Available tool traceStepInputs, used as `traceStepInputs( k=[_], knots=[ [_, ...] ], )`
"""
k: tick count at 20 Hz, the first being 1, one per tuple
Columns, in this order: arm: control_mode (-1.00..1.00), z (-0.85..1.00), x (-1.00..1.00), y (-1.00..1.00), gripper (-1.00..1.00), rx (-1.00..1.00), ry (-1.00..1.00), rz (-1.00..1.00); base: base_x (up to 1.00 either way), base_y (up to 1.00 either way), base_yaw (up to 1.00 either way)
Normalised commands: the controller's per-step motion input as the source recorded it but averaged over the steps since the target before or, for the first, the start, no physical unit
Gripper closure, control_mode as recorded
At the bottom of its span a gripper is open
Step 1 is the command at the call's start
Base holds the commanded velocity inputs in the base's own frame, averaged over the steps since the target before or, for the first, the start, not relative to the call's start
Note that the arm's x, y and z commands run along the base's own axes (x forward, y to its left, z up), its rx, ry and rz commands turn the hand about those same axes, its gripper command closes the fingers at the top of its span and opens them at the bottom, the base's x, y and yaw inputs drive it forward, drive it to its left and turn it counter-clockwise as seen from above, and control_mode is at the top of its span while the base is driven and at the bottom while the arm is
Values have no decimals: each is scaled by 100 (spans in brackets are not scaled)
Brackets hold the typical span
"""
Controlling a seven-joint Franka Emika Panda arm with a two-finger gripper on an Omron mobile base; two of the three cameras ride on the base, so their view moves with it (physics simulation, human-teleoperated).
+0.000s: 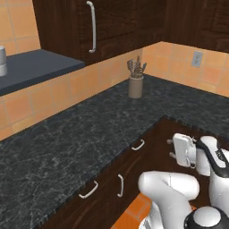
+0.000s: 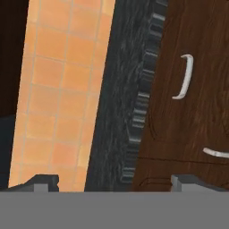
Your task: Take a straw from the drawer in front and place it inside the glass cup on the dining counter.
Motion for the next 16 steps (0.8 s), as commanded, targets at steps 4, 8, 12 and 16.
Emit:
traceStepInputs(
  k=[4, 8, 12, 16],
  knots=[
    [-100, -8, 47, -48, -100, 4, 22, 1, 0, 0, 0],
    [-100, -31, 16, -38, -100, 1, 6, 1, 0, 0, 0],
    [-100, -51, 0, 1, -100, 0, -4, 0, 0, 0, 0],
    [-100, -39, 20, 29, -100, 3, 0, -4, 0, 0, 0]
  ],
)
